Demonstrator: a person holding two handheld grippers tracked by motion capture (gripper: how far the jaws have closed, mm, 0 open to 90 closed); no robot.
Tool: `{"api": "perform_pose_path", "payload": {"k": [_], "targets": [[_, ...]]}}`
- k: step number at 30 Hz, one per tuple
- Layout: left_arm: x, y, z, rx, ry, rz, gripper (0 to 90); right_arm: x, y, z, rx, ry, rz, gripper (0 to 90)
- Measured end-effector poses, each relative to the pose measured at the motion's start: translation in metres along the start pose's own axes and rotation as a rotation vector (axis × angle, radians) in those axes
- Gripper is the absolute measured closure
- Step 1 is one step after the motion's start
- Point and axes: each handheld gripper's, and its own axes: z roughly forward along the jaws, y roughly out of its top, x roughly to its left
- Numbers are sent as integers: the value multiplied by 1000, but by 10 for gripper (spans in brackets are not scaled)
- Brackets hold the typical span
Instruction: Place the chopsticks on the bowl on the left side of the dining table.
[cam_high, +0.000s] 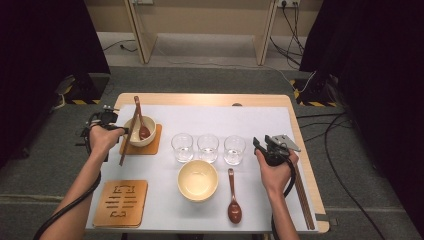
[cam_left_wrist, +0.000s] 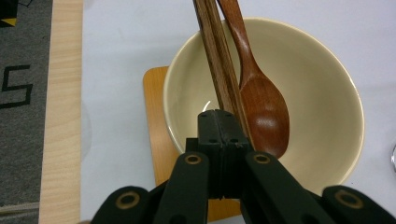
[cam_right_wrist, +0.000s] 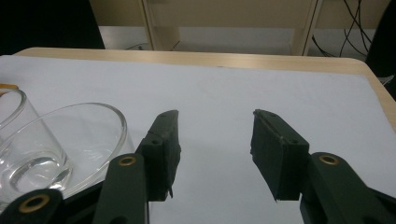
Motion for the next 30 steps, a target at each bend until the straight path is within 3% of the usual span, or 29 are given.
{"api": "perform_pose_path", "payload": {"k": [23, 30], "targets": [[-9, -1, 5, -9, -16, 19, 876, 0, 0, -1, -2, 0, 4, 520], [-7, -5, -5, -36, -31, 35, 881, 0, 1, -1, -6, -1, -1, 520]]}}
